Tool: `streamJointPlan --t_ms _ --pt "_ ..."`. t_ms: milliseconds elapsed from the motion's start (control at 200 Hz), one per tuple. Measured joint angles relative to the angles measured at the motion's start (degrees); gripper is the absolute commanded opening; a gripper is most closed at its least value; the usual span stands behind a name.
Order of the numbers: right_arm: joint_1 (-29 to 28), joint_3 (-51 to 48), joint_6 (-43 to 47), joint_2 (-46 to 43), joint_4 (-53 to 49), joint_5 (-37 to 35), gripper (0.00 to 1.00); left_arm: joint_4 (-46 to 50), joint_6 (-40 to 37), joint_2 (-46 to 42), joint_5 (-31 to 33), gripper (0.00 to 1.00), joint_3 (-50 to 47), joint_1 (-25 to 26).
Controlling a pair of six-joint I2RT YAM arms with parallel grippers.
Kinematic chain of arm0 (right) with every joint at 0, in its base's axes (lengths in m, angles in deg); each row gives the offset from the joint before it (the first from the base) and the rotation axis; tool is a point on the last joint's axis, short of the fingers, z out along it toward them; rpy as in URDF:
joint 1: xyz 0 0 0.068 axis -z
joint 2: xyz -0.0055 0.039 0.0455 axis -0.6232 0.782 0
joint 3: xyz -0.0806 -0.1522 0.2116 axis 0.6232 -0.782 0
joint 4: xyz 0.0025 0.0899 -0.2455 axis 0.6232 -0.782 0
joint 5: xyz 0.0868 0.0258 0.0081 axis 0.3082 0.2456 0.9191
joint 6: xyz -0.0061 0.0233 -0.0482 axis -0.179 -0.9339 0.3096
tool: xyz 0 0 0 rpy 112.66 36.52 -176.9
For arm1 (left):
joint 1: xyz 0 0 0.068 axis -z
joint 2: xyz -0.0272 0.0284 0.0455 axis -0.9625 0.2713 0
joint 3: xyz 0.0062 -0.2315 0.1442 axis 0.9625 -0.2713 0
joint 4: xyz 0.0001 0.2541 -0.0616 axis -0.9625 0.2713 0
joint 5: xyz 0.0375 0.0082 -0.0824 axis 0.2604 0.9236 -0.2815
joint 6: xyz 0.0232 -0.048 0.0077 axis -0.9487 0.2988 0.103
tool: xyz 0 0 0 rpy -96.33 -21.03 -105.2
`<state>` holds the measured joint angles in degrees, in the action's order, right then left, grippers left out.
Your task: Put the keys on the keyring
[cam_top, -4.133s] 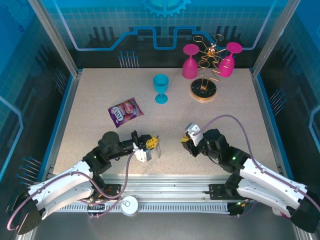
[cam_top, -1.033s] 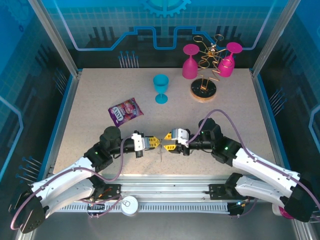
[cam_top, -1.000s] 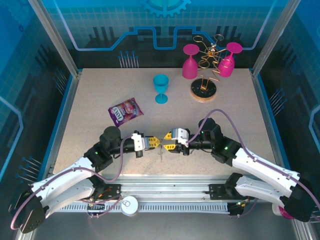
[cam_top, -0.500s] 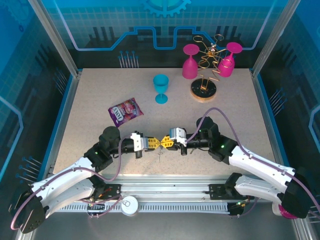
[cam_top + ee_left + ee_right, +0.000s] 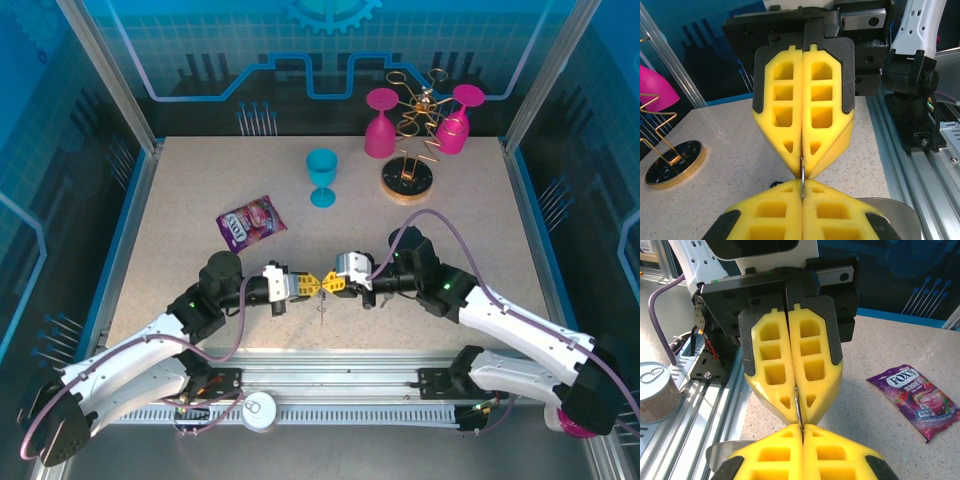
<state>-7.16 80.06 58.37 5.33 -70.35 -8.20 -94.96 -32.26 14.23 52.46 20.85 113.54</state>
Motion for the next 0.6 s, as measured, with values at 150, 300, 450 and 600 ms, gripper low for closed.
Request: streamJointPlan --t_ms 150,300,450,600 --pt "-0.52 2.51 1.46 1.22 -4.24 -1.97 0.00 2.29 -1.18 0.55 0.74 0.06 0.94 -0.02" --pt "-1.27 4.52 2.69 2.60 -8.07 -3.80 0.00 4.66 -1.88 0.72 1.57 0.07 1.44 -0.02" --pt "-1.57 4.85 2.99 2.71 -9.20 -4.50 0.00 5.55 -2.58 0.83 1.64 0.07 1.55 0.00" --pt "-1.60 5.51 2.95 3.21 -10.27 -4.57 0.00 5.88 -3.08 1.09 1.70 0.00 1.55 0.00"
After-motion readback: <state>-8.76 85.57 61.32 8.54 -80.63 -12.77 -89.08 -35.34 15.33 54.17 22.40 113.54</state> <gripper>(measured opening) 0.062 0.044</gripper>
